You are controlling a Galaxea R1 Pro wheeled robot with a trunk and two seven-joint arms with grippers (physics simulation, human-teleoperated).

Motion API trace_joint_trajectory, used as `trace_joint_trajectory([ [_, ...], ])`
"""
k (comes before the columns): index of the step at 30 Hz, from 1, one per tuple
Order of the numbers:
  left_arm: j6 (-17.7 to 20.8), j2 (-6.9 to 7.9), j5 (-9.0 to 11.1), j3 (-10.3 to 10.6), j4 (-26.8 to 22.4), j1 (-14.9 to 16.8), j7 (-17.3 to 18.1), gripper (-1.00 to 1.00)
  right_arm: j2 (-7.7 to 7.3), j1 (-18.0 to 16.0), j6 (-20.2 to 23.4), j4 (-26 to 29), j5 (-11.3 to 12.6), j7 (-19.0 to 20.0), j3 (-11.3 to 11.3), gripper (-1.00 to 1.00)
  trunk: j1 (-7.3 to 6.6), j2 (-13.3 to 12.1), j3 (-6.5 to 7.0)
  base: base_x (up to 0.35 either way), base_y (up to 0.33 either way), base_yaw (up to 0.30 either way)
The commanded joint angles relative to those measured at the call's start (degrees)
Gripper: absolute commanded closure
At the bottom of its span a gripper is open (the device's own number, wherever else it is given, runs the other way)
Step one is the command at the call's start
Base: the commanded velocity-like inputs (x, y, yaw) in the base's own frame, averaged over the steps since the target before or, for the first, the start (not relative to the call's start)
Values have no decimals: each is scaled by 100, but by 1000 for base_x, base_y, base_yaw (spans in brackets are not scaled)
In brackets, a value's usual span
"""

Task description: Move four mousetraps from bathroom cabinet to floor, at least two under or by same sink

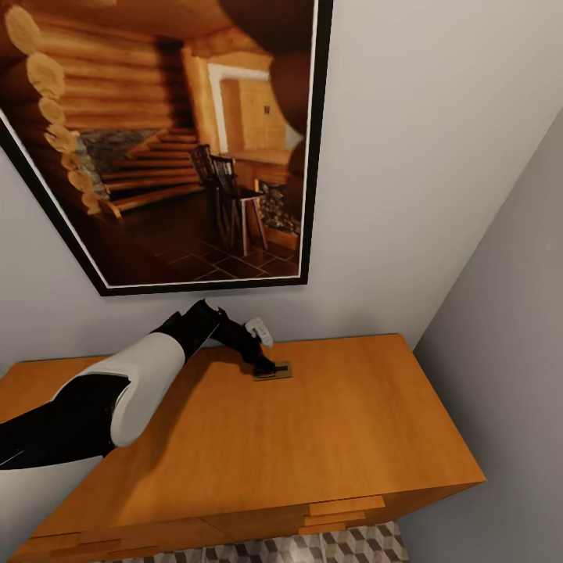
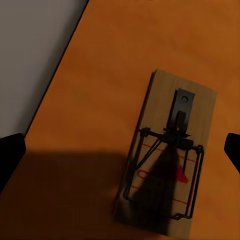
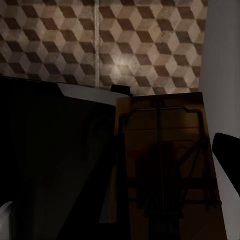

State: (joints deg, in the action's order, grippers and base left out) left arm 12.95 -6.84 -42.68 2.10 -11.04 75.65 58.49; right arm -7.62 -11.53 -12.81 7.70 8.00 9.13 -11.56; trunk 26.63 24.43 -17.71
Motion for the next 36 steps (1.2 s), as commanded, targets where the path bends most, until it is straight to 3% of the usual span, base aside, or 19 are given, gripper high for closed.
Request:
trace_joint_trajectory([
  [1,62,0,10,22,-18,2,22,-100,-3,-5,-20,-5,61,19,-40,100,3,10,-9,0,0,0],
  [11,72,-51,-113,34,-53,2,25,-100,-4,-2,-20,-5,61,19,-40,100,3,10,-9,0,0,0],
  [19,365,-253,-864,29,-56,2,23,-100,-3,-4,-20,-5,61,19,-40,100,3,10,-9,0,0,0],
  [21,404,-292,-959,28,-61,2,23,-100,-3,-4,-20,-5,61,19,-40,100,3,10,-9,0,0,0],
  [36,574,-316,-1244,27,-311,2,29,-100,-3,-6,-20,-5,63,19,-40,100,3,10,-9,0,0,0],
])
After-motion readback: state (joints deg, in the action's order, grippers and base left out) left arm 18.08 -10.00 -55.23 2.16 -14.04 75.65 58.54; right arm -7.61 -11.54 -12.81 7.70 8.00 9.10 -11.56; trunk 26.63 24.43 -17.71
